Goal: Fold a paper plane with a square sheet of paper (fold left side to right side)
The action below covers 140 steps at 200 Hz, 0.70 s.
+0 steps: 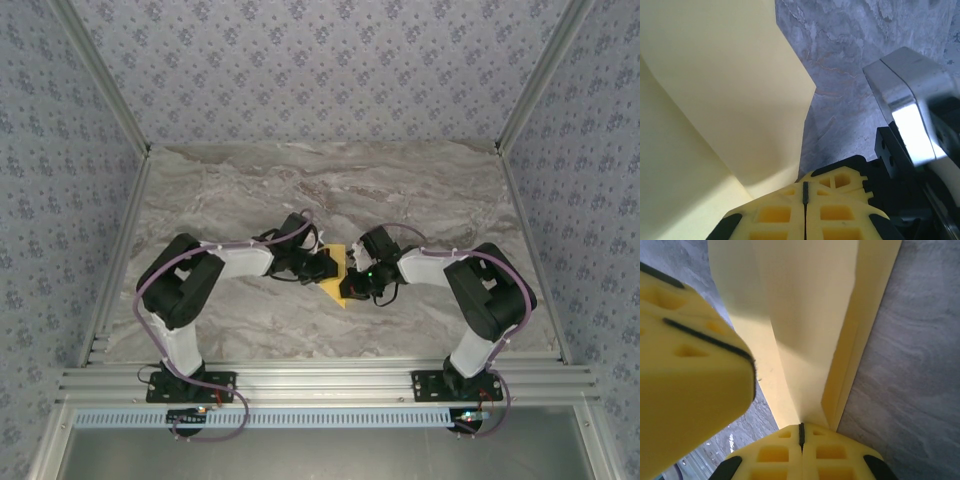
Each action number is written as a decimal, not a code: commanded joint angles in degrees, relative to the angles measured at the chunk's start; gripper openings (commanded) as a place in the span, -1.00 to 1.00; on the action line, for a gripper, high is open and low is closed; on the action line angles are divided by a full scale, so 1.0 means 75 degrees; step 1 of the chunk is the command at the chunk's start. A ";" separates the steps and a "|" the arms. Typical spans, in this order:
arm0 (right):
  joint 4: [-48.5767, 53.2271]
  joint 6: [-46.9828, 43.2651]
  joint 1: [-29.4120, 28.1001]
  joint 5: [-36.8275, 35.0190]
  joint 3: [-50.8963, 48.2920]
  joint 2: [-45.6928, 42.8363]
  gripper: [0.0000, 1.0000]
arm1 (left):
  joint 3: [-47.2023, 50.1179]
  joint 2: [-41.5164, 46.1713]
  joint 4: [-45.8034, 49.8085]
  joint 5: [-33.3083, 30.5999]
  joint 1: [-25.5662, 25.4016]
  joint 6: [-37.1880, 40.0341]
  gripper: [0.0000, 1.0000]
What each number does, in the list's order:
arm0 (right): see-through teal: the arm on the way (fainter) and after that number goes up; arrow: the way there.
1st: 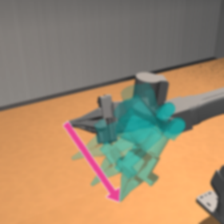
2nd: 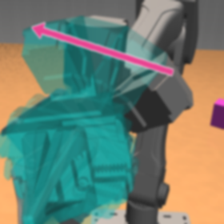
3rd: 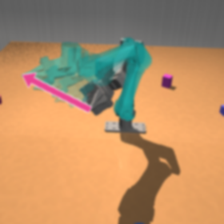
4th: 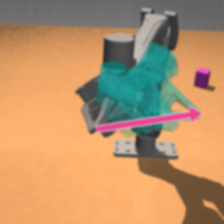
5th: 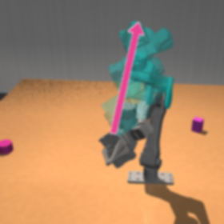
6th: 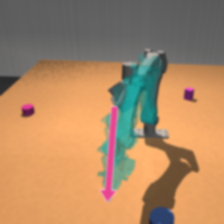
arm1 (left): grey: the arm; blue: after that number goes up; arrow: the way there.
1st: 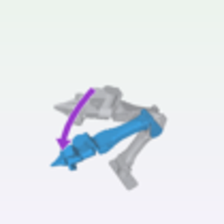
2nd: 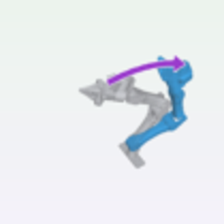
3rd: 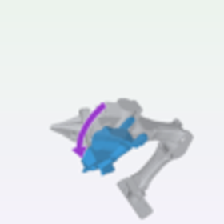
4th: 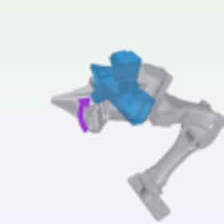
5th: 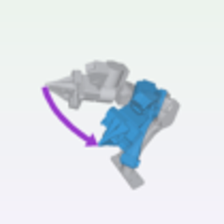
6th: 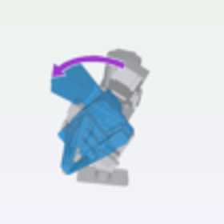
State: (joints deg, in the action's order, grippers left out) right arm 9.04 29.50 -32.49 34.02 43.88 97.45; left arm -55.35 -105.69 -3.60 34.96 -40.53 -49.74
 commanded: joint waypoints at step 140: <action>0.2031 -0.0517 -0.0074 -0.1987 -0.0120 0.0598 -1.00 | -0.0195 -0.1031 0.0417 -0.0927 0.0397 0.0099 -0.91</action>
State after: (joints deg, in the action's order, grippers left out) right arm 13.30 27.31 -33.30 31.00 46.04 97.67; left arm -55.42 -110.21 -4.47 34.65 -40.23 -51.51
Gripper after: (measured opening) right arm 0.056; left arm 0.047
